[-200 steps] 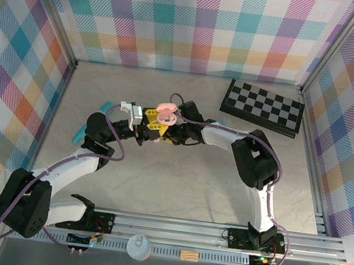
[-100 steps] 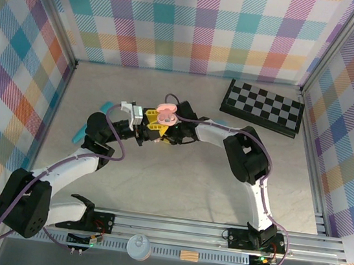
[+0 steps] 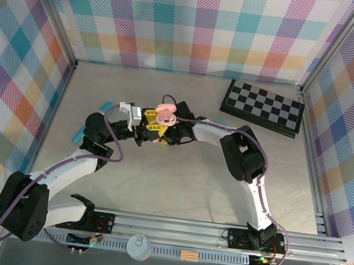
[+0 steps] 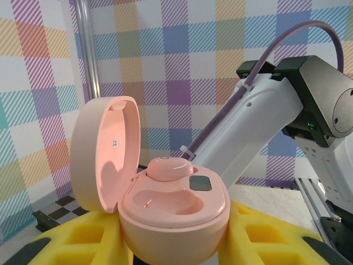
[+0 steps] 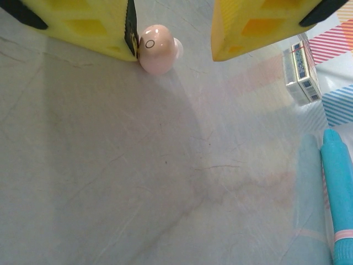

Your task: Insert the wireless bluetooth earbuds into the charging case

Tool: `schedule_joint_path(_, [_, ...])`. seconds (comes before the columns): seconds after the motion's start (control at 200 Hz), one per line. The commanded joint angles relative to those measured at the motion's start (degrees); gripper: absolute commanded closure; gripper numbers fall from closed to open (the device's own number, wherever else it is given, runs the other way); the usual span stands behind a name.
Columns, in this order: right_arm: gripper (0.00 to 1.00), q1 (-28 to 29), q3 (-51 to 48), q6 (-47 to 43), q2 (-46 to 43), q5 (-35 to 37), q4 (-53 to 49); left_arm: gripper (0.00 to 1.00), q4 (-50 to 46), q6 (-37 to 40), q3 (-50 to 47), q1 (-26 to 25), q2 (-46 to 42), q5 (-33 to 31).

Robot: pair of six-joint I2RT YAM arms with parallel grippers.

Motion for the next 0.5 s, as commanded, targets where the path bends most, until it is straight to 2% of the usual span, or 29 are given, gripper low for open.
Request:
schedule_joint_path(0.0, [0.63,0.64,1.95,-0.28,1.69,-1.83,-0.25,0.64,0.35,0.68,0.34,0.23,-1.14,1.34])
schedule_joint_path(0.335, [0.67,0.73,4.98,0.34,4.86,-1.58,-3.86,0.64,0.05,0.82,-0.17,0.23,-1.82,1.18])
schedule_joint_path(0.495, [0.72,0.64,5.90,-0.18,5.52,-1.67,-5.39,0.64,-0.18,1.25,-0.22,0.23,-1.90,1.08])
